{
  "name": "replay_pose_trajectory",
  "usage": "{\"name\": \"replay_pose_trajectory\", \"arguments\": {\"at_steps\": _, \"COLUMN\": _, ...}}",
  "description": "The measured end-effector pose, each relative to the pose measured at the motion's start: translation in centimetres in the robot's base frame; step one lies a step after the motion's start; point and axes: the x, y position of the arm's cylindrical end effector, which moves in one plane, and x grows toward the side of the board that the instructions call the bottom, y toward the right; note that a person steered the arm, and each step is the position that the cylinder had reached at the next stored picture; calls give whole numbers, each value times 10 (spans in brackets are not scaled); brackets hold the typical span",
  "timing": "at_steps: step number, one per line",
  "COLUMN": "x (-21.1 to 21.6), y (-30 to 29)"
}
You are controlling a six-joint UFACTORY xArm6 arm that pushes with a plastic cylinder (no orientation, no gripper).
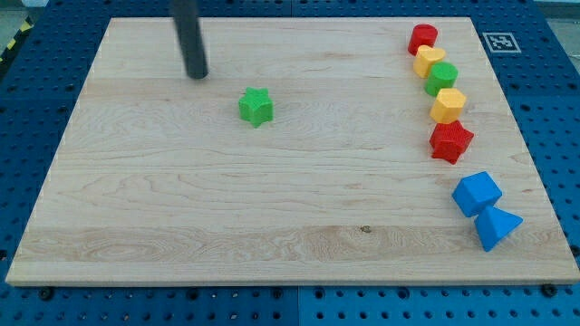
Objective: Move the green star towards the center of the board
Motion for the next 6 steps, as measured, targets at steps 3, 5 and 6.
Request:
{"name": "replay_pose_trajectory", "arguments": {"at_steps": 3, "x": 60, "y": 39}}
{"name": "replay_pose_trajectory", "arguments": {"at_steps": 5, "x": 57, "y": 106}}
{"name": "replay_pose_trajectory", "arguments": {"at_steps": 6, "x": 57, "y": 107}}
